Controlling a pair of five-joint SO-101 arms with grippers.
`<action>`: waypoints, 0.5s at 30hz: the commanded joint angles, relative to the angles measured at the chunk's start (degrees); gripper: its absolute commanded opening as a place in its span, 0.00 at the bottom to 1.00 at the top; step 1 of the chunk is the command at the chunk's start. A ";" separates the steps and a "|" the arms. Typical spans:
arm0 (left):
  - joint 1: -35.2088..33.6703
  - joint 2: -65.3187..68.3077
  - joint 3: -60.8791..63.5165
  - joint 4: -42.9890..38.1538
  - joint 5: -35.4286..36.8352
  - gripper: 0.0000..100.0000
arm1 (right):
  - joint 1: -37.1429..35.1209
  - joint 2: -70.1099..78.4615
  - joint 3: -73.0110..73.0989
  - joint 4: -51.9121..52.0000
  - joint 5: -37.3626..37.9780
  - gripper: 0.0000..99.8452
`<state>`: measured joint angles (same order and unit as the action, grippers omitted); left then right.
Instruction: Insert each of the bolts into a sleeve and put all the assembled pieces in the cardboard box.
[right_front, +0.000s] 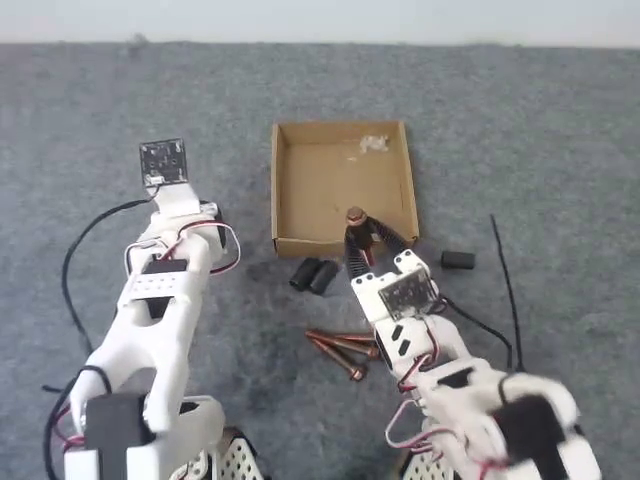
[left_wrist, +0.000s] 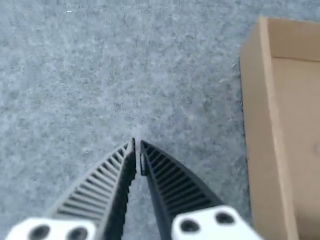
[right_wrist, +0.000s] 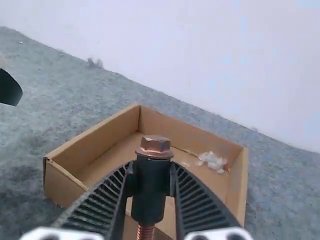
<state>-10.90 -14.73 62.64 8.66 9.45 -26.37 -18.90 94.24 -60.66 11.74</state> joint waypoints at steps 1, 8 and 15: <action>-0.44 0.00 -3.03 0.18 -0.53 0.01 | 0.75 -11.12 -2.64 12.00 0.97 0.01; -0.44 0.26 -7.25 8.35 -0.62 0.01 | 4.70 -25.98 -12.13 51.30 0.97 0.01; -0.44 0.26 -8.04 10.29 -0.62 0.01 | 8.13 -31.87 -24.44 81.36 0.79 0.01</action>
<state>-11.16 -14.20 57.45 18.68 9.45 -18.81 -47.30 77.19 10.99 11.82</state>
